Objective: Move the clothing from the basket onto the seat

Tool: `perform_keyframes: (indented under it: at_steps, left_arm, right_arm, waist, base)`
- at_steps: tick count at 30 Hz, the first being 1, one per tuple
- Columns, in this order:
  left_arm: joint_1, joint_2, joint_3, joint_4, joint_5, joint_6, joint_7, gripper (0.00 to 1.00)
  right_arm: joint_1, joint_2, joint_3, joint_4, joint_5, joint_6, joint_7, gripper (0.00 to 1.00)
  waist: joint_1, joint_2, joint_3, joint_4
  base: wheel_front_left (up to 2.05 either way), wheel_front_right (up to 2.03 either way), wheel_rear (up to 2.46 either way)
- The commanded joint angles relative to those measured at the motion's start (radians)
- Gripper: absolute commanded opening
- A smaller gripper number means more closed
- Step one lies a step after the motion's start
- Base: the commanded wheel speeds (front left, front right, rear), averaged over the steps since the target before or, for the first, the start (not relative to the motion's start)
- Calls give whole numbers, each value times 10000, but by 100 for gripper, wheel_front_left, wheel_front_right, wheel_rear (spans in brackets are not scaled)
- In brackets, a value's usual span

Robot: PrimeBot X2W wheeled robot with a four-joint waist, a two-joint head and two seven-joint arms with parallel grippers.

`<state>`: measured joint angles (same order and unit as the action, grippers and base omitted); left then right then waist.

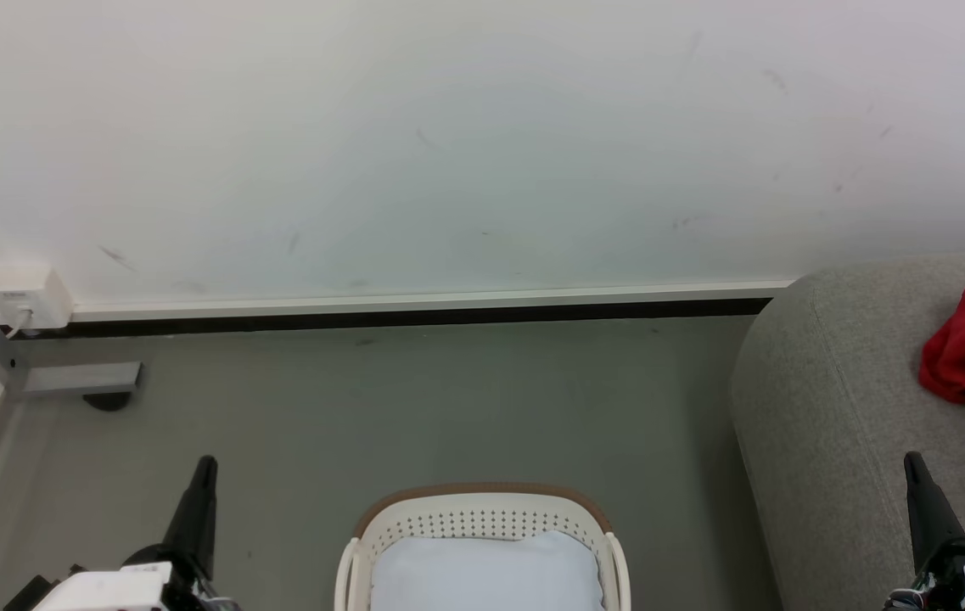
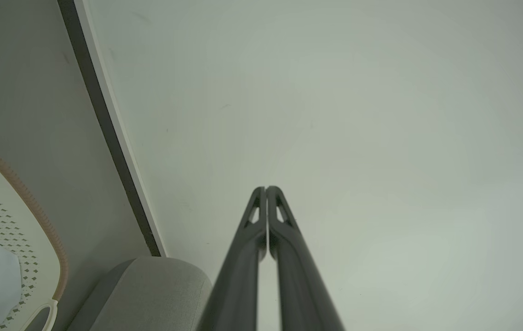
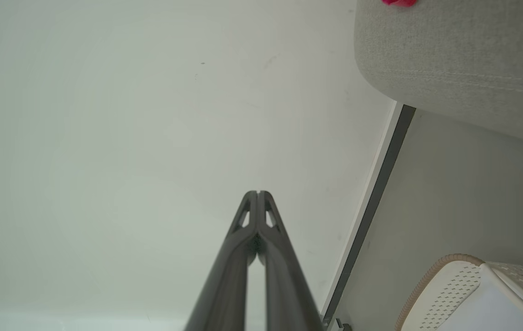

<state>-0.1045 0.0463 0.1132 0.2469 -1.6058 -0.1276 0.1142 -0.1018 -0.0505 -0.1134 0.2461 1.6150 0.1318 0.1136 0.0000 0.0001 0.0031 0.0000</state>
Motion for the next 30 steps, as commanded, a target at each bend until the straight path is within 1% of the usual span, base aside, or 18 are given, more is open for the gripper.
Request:
perform_keyframes:
  at_steps: [1, 30]
  left_arm:
    - [-87, 74, 22, -29, -131, -58, 35, 0]
    - [-87, 74, 21, -30, -132, -58, 34, 0]
  right_arm:
    - [-121, 1, -39, -26, -36, -21, 37, 0]
    - [-122, 5, -45, -26, -42, -21, 44, 0]
  waist:
    - [0, -1, 0, 0]
    - [0, -1, 0, 0]
  base:
    - [0, 0, 0]
    - [0, 0, 0]
